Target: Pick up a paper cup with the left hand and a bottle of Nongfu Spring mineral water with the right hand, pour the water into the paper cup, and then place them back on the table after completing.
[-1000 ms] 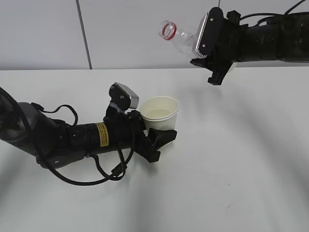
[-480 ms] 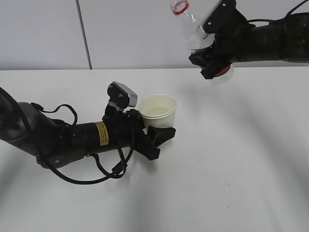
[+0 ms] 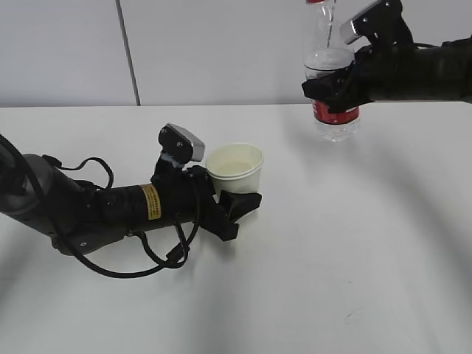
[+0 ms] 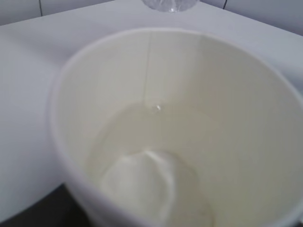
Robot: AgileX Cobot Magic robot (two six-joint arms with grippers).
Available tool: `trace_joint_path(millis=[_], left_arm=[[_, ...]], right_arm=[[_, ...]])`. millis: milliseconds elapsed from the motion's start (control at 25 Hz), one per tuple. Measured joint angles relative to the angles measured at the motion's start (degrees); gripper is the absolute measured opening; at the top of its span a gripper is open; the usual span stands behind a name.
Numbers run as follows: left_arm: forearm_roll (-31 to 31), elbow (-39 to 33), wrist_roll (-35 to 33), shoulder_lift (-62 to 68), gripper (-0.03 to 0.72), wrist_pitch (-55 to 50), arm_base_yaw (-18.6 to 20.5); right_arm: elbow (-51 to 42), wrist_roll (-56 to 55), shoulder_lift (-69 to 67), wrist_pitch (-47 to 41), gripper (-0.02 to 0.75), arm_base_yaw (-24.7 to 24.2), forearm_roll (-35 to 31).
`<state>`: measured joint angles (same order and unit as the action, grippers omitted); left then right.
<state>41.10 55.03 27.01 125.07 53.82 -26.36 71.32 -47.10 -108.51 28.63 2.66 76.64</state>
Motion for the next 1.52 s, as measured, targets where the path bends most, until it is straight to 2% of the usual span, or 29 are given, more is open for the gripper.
trace_joint_path(millis=[160,440,680,1160,1520], left_arm=[[0.0,0.0,0.0,0.0,0.397,-0.5,0.4],[0.1,0.0,0.0,0.0,0.396,-2.0,1.2],[0.1,0.0,0.0,0.0,0.396,-2.0,4.0],[-0.1,0.0,-0.2,0.0,0.396,-2.0,12.0],[-2.3,0.0,-3.5,0.0,0.395,-3.1,16.2]], right_arm=[[0.0,-0.7,-2.5,7.2,0.419,-1.4,-1.9],[0.0,-0.8,-8.1,14.3,0.419,-3.0,-6.0],[0.0,1.8,-11.1,16.9,0.419,-3.6,-8.6],[0.0,6.3,-12.9,19.8,0.419,-3.7,-10.6],[0.0,6.8,-12.9,19.8,0.419,-3.8,-10.6]])
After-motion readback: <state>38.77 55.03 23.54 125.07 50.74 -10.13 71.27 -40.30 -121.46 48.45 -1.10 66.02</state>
